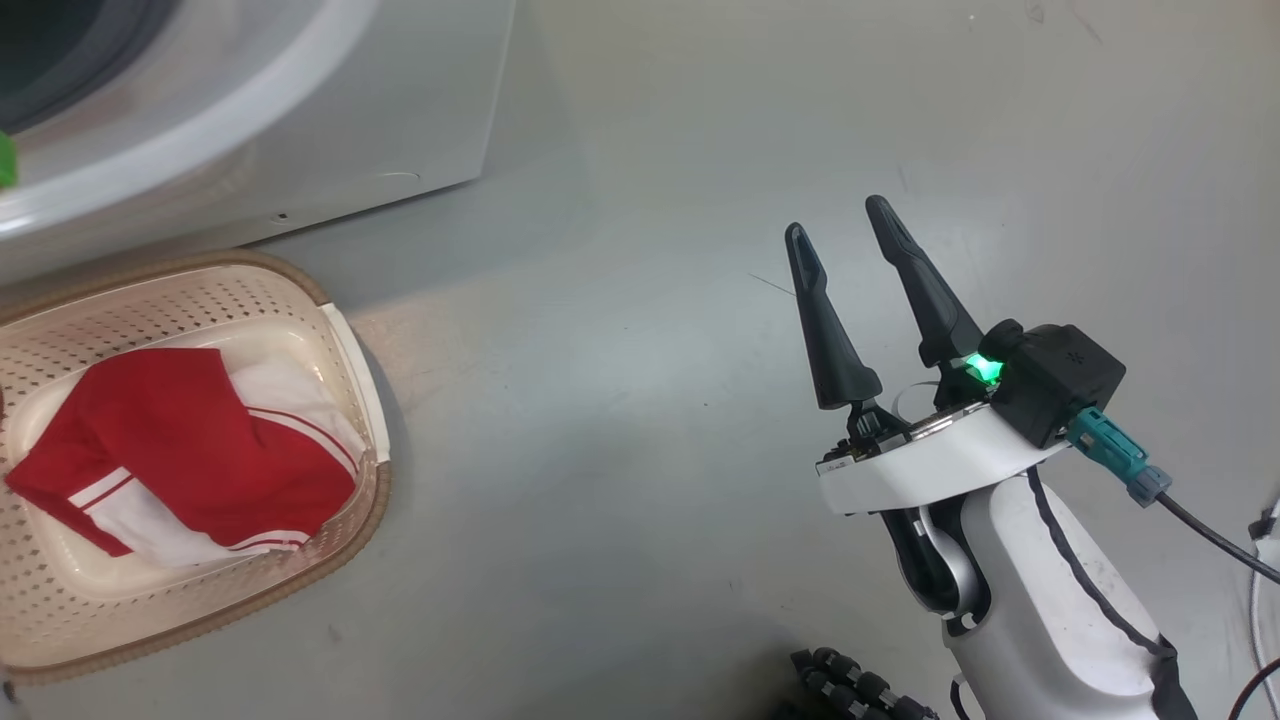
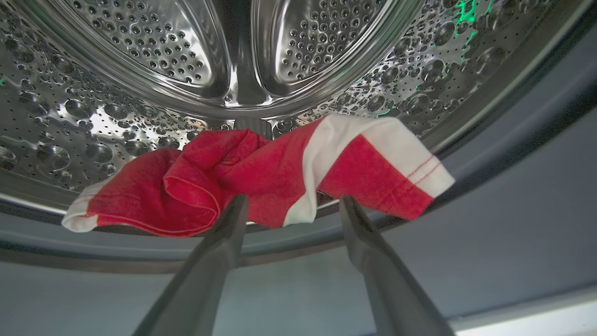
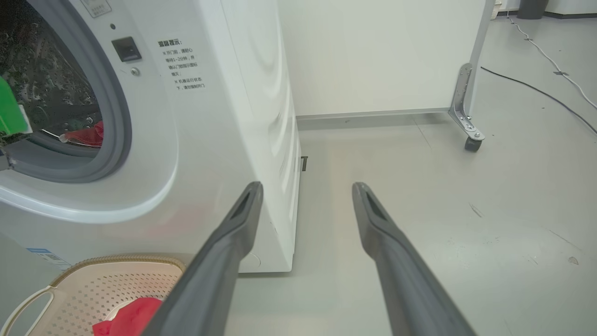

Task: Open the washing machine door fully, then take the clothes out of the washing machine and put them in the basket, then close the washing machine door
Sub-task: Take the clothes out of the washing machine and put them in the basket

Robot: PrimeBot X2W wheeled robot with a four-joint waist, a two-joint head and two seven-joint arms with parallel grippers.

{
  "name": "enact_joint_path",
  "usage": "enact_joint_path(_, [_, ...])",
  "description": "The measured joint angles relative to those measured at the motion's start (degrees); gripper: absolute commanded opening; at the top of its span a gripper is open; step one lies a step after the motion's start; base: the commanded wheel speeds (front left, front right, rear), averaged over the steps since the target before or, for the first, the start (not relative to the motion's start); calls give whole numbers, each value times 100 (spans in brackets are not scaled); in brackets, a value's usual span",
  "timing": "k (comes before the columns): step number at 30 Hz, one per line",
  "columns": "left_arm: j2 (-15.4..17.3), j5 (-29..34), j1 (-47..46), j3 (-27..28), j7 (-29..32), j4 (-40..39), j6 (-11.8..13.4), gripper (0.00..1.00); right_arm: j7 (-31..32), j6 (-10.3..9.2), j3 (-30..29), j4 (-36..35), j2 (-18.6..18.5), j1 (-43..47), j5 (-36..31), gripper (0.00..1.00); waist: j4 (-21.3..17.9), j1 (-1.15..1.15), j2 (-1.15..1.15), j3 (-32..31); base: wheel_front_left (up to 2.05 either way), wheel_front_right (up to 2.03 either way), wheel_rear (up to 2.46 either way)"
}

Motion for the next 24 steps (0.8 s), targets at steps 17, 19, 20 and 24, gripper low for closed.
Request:
enact_joint_path(17, [250, 32, -1233, 159, -110, 798, 38, 100, 0, -110, 267, -1, 9, -248, 169, 100, -464, 0, 0, 441, 0, 0, 0])
enact_joint_path(19, [252, 37, -1264, 148, -110, 928, 38, 100, 0, -111, 275, 1, 9, -248, 169, 100, -473, 0, 0, 456, 0, 0, 0])
enact_joint_path(20, [255, 56, -1290, 131, -109, 987, 38, 100, 0, -140, 278, 3, 9, -249, 169, 100, -475, 0, 0, 464, 0, 0, 0])
enact_joint_path(24, [293, 127, -1434, 62, -81, 1204, 38, 49, 0, -152, 308, 8, 9, -269, 169, 100, -484, 0, 0, 492, 0, 0, 0])
